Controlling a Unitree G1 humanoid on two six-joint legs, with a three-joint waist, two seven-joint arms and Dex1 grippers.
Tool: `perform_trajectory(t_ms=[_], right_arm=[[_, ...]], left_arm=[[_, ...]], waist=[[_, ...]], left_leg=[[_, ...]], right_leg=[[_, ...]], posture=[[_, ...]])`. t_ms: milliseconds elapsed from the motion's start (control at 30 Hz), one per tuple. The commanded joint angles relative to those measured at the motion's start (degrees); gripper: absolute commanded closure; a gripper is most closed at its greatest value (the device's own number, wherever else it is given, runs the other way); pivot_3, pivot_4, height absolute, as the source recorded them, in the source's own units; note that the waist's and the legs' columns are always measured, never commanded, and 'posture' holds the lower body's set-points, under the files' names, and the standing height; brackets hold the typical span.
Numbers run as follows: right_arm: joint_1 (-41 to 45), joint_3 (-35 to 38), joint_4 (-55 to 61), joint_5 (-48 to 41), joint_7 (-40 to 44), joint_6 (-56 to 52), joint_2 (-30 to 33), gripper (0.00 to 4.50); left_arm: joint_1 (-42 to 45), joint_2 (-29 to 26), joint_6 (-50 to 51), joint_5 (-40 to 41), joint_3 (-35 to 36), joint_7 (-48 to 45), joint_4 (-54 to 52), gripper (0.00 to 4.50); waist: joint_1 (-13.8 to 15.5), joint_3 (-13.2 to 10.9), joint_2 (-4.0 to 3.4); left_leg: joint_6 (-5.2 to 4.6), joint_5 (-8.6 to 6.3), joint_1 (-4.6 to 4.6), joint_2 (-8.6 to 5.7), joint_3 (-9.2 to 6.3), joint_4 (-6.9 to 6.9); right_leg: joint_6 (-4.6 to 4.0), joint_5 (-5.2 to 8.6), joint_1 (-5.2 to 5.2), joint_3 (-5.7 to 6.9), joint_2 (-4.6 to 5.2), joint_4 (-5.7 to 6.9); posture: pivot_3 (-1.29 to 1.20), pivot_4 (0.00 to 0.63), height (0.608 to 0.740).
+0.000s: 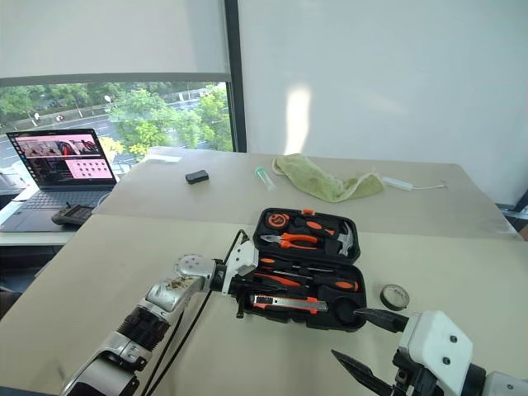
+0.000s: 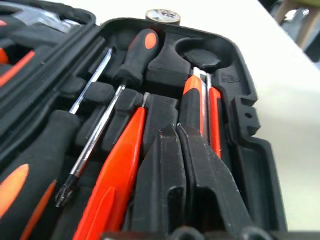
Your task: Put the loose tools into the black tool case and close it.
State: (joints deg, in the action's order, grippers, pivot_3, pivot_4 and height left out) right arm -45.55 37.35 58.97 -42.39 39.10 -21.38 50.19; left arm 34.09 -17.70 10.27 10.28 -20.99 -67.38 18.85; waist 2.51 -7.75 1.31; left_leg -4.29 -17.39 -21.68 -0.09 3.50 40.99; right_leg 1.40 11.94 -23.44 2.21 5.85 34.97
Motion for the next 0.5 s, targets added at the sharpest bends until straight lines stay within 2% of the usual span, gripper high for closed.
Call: perform_trajectory(t_ms=[33, 133, 300, 500], right_arm=[[0.7, 1.6, 1.03, -4.01, -2.65, 1.28, 1.93, 0.76], [2.61, 1.05, 1.03, -5.17, -5.51, -1.22, 3.64, 0.76], [5.94, 0.54, 1.03, -6.08, -8.41, -6.36, 4.97, 0.76], [10.95, 1.29, -0.97, -6.69, -12.75, -14.58, 5.93, 0.76]], left_arm=[[-4.25, -1.51, -2.47, -5.73, -5.13, -0.83, 3.94, 4.45], [-4.16, -2.67, -9.97, -9.88, -6.85, -0.21, 5.84, 4.45], [-4.1, -3.58, -21.6, -15.21, -9.42, 0.66, 8.84, 4.45], [-4.67, -3.63, -25.95, -14.49, -8.18, 0.29, 9.97, 4.45]], waist=[[-0.14, 0.04, 0.02], [-0.24, 0.25, 0.01], [-0.2, 0.75, -0.12], [-0.2, 1.23, -0.11]], left_leg=[[-0.03, -0.02, 0.27, 0.0, 0.0, -0.04], [-0.05, -0.05, 0.56, 0.02, 0.01, -0.14], [-0.06, -0.07, 0.53, 0.01, 0.02, -0.23], [-0.13, -0.11, 0.54, 0.01, 0.01, -0.27]], right_leg=[[-0.06, 0.06, 0.24, 0.01, 0.12, -0.01], [0.32, 0.35, 0.36, 0.03, 0.38, -0.05], [0.09, 0.1, 0.4, 0.04, 0.47, -0.04], [-0.08, 0.21, 0.4, 0.04, 0.61, -0.18]], posture=[[0.0, 0.15, 0.74], [0.0, 0.15, 0.74], [0.0, 0.15, 0.74], [0.0, 0.15, 0.74]])
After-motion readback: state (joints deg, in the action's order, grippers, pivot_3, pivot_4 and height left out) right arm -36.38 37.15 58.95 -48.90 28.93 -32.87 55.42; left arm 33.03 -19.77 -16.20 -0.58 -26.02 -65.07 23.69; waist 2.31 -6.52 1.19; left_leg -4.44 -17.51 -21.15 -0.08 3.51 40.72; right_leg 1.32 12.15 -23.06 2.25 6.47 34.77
